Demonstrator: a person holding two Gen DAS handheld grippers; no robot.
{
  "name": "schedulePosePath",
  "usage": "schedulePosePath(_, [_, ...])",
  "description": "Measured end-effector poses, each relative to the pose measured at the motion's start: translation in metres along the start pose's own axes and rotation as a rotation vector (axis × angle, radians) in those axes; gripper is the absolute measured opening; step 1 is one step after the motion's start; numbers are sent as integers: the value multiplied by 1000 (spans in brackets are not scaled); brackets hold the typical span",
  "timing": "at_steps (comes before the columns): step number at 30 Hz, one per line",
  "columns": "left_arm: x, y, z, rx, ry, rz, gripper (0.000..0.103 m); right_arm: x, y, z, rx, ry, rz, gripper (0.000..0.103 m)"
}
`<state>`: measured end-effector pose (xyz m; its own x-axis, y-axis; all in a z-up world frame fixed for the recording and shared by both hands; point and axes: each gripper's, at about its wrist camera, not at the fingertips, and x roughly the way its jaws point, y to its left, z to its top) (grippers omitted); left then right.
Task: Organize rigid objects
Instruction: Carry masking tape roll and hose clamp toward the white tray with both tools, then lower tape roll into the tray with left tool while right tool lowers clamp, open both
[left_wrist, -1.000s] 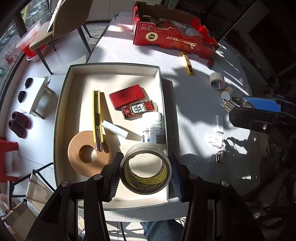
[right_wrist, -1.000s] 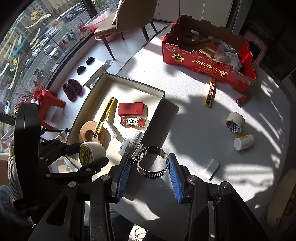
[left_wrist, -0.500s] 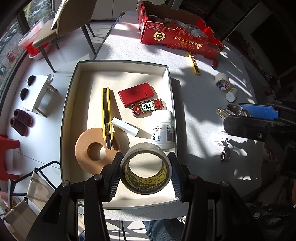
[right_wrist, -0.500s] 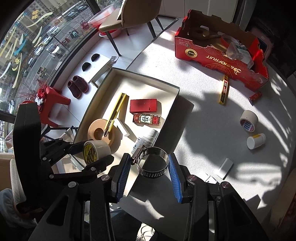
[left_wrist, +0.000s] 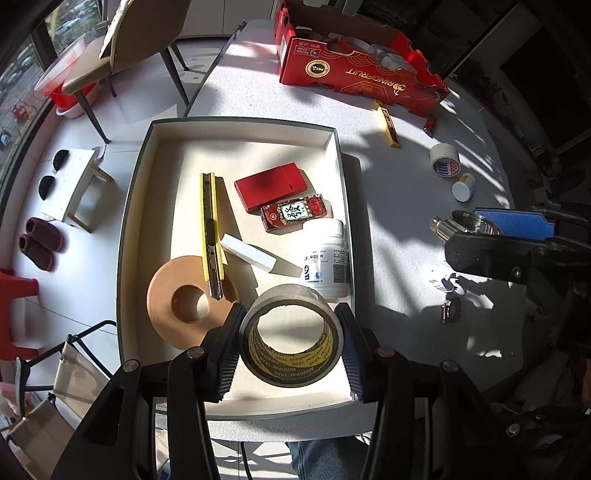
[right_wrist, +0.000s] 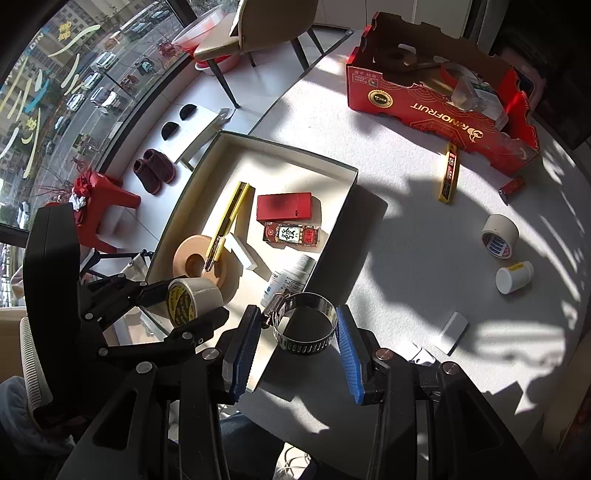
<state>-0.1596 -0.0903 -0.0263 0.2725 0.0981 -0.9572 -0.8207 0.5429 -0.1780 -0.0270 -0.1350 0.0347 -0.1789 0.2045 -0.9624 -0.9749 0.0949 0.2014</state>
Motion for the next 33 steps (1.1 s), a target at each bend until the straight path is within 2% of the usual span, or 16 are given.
schedulePosePath(33, [6,-1,1,-2,4,2,52,4,-2,1,6,9,4,43])
